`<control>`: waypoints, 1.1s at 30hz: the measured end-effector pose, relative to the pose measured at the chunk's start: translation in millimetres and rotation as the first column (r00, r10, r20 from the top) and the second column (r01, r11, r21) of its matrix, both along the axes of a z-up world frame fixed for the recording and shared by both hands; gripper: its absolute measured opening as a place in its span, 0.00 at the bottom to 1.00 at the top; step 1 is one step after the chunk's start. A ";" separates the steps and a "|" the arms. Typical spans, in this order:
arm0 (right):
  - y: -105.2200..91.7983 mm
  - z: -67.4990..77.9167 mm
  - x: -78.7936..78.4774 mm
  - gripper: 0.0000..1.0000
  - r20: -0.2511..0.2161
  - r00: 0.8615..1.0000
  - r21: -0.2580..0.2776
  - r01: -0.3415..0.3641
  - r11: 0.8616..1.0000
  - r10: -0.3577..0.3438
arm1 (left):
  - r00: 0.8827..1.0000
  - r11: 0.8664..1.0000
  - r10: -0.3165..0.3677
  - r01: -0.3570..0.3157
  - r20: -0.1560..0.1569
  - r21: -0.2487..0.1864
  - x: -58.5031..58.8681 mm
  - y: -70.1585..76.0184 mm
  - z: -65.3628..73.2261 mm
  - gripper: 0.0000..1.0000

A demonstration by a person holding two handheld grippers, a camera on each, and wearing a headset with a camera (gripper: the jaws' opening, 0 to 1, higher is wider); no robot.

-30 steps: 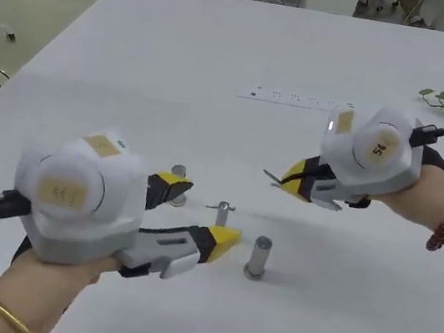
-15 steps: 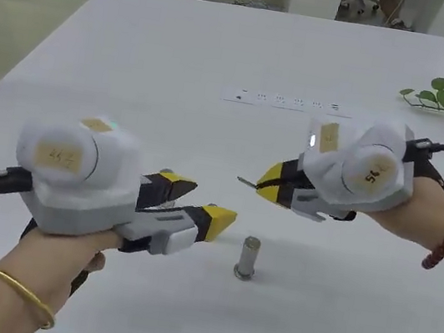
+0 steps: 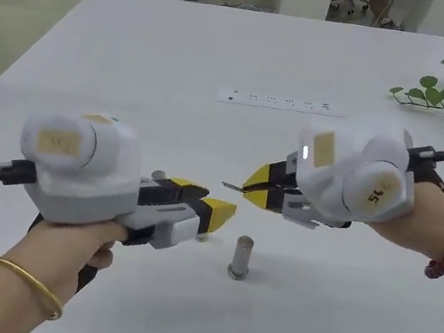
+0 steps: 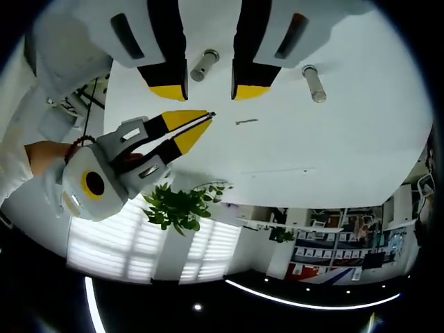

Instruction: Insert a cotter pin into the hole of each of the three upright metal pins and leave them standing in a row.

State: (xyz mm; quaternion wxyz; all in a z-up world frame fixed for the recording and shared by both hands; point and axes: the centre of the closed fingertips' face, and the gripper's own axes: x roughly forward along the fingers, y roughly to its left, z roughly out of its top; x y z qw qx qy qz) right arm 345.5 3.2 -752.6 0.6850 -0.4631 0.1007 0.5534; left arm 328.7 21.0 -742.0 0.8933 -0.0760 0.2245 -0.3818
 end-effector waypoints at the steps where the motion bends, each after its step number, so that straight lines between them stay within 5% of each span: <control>1: 0.5 -0.1 -1.7 0.03 0.001 1.000 -0.003 -0.007 1.000 0.007 | 1.000 1.000 0.000 0.000 -0.007 -0.010 0.0 -0.5 0.6 0.22; 14: 6.8 1.6 -15.2 0.03 0.051 0.997 -0.028 -0.062 0.998 0.063 | 0.999 0.998 -0.015 0.014 -0.032 -0.056 -2.8 -6.5 3.2 0.11; 25: 10.9 3.0 -22.6 0.03 0.053 0.995 -0.028 -0.078 0.997 0.079 | 0.999 0.998 -0.014 0.011 -0.048 -0.064 -2.6 -7.2 0.5 0.04; 29: 12.0 3.9 -23.9 0.03 0.056 0.995 -0.025 -0.080 0.997 0.081 | 0.998 0.994 -0.002 -0.006 -0.069 -0.107 -3.3 -4.2 1.1 0.01; 33: 12.8 3.0 -25.0 0.03 0.053 0.995 -0.026 -0.081 0.996 0.082 | 0.998 0.994 -0.003 -0.004 -0.070 -0.107 -5.9 -4.8 0.9 0.01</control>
